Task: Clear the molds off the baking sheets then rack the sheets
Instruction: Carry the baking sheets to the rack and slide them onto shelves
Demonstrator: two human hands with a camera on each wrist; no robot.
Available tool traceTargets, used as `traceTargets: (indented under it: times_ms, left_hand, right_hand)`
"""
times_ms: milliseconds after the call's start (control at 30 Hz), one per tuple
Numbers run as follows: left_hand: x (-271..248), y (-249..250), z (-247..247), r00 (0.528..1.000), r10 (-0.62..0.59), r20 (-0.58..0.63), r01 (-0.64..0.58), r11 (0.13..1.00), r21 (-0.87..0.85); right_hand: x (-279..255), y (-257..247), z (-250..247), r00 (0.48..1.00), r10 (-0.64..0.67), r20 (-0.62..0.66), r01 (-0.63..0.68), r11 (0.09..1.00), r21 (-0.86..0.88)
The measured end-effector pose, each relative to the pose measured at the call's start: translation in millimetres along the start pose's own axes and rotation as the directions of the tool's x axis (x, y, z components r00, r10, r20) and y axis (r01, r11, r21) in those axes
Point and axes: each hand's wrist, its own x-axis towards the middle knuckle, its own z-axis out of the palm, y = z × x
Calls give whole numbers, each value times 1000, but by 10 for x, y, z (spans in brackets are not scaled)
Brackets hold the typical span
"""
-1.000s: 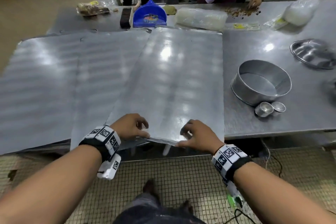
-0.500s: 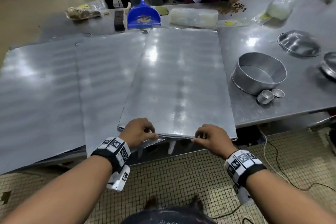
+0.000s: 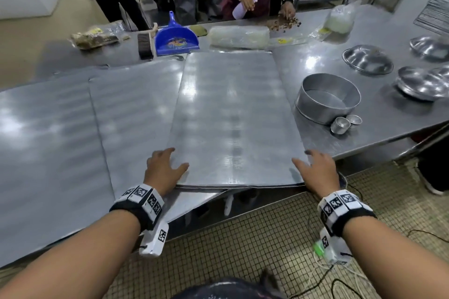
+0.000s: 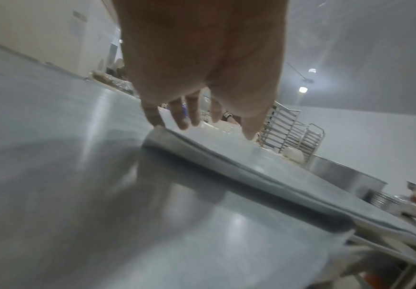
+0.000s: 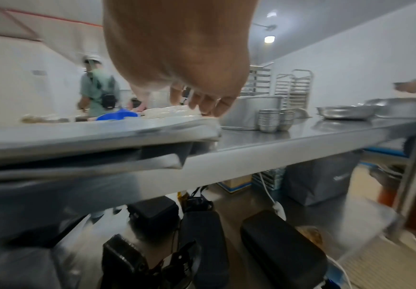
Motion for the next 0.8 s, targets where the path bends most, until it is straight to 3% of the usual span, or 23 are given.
traceTargets:
  times_ms: [100,167,400,533,633,800]
  left_hand:
    - [76,-101,17,990,-135,44,136,991,-6]
    - [58,-103,60,986,-161,46,161,987,-2]
    - [-64,-21,126,975,-223,-2,222,971,-88]
    - [-89,107,79,966,-255,-43,239,945,-224]
    - [-68,195,28,955,-294,-33,269,908,-321]
    - [-27,238,-39,969,-241,48,240,882,-405]
  right_hand:
    - [126,90,-4,969,210,129,-229,962,149]
    - [171,137,74,943,229,242,-285,930,233]
    - [505,258,303,947,152,282,-264,869,418]
    - [657,344,287,945,120,303,-268,814,515]
    - [675,348,130,940,91,328,-268,792,549]
    - [584,361,-367,923,28,385,-246,812,529]
